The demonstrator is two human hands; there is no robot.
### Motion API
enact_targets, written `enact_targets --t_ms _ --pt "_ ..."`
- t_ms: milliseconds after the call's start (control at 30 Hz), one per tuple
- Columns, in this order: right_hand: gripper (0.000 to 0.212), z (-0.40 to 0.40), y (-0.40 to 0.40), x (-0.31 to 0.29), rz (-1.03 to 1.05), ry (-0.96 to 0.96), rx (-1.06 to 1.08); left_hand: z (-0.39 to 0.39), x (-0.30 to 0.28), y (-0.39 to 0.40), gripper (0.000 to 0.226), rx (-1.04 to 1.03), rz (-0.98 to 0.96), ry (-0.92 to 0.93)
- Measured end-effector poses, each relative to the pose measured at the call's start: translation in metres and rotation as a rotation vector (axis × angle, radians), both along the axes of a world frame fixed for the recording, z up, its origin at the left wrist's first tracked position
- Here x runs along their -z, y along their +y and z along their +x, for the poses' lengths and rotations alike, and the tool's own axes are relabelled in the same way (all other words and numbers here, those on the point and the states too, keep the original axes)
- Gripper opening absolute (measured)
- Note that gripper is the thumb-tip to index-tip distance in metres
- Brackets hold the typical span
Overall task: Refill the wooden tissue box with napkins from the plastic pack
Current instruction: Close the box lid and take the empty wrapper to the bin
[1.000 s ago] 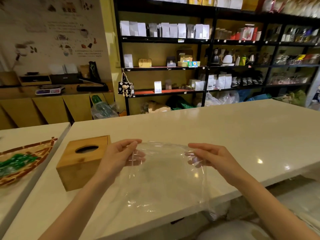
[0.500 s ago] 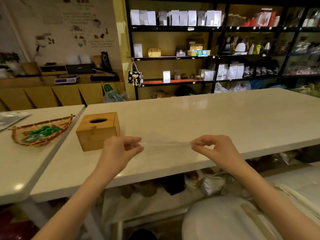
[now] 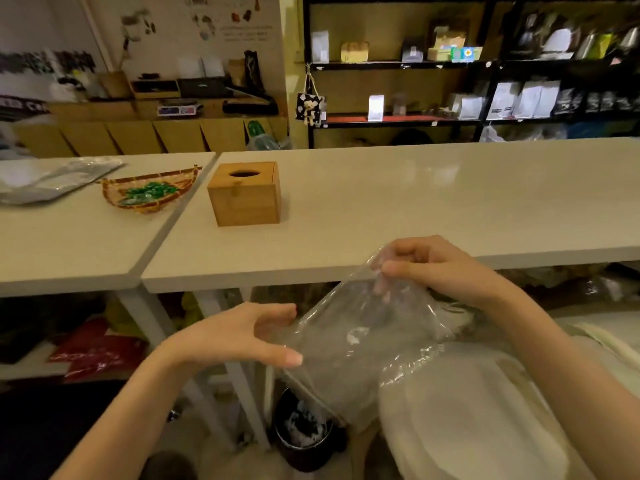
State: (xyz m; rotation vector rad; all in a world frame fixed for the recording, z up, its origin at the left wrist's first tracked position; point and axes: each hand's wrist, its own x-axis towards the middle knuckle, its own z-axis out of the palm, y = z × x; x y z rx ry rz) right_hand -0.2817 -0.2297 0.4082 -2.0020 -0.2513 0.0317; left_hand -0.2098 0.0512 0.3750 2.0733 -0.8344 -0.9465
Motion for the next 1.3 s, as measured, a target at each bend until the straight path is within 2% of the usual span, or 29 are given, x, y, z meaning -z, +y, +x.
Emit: enact_targets --t_ms 67,167,233,267,300,333,400,433,467,567,633,700,767,833,867,933,967,1067,1100,1200,1300 --pt "0.015 0.011 0.008 0.008 -0.032 0.113 -0.090 -0.007 0.009 -0.006 0.093 -0.050 -0.138 0.068" --pt "0.014 0.036 0.018 0.034 -0.041 0.297 -0.120 -0.008 0.036 -0.014 0.046 0.002 -0.211 0.249" --pt "0.014 0.049 0.024 0.056 0.055 0.413 -0.073 -0.003 0.062 -0.011 0.026 -0.038 -0.224 0.321" --pt "0.018 0.053 0.028 0.067 0.119 0.461 -0.025 0.001 0.076 -0.007 0.023 -0.083 -0.259 0.376" --pt "0.025 0.056 0.030 0.079 0.218 0.502 0.047 0.005 0.091 -0.002 0.025 -0.138 -0.309 0.454" --pt "0.031 0.057 0.035 0.095 0.405 0.590 0.125 0.008 0.106 0.003 0.029 -0.207 -0.357 0.544" --pt "0.046 0.058 0.042 0.135 0.871 0.764 0.222 0.013 0.138 0.011 0.029 -0.383 -0.431 0.701" --pt "0.053 0.059 0.047 0.159 1.003 0.808 0.241 0.016 0.157 0.012 0.022 -0.486 -0.452 0.754" --pt "0.055 0.060 0.051 0.185 1.036 0.846 0.272 0.018 0.175 0.013 0.013 -0.596 -0.471 0.811" --pt "0.061 0.060 0.062 0.258 1.006 0.961 0.371 0.027 0.233 0.012 0.015 -0.879 -0.450 0.899" --pt "0.064 0.058 0.067 0.302 1.009 0.998 0.456 0.030 0.269 0.009 0.017 -0.928 -0.363 0.881" --pt "0.052 0.054 0.074 0.339 0.932 1.014 0.502 0.032 0.303 0.002 0.016 -0.947 -0.274 0.851" --pt "0.036 0.052 0.084 0.378 0.721 0.998 0.469 0.031 0.347 -0.003 0.018 -0.962 -0.230 0.858" --pt "0.015 0.053 0.093 0.421 0.510 0.939 0.521 0.032 0.391 -0.005 0.031 -1.021 -0.231 0.806" --pt "0.014 0.056 0.095 0.448 0.464 0.923 0.567 0.036 0.414 -0.005 0.043 -1.049 -0.231 0.761" --pt "0.022 0.065 0.098 0.504 0.406 0.895 0.628 0.044 0.459 -0.007 0.064 -1.059 -0.226 0.677" --pt "0.023 0.070 0.098 0.534 0.385 0.872 0.642 0.047 0.481 -0.008 0.064 -1.057 -0.219 0.631" --pt "0.016 0.087 0.097 0.615 0.345 0.864 0.682 0.054 0.546 -0.015 0.031 -1.015 -0.181 0.502" --pt "0.023 0.093 0.098 0.639 0.329 0.856 0.697 0.057 0.569 -0.016 0.027 -0.989 -0.161 0.485" --pt "0.050 0.103 0.101 0.706 0.264 0.831 0.721 0.070 0.644 -0.013 0.030 -0.969 -0.081 0.508" --pt "0.052 0.108 0.107 0.738 0.240 0.854 0.685 0.081 0.693 -0.018 0.043 -0.832 0.080 0.403"
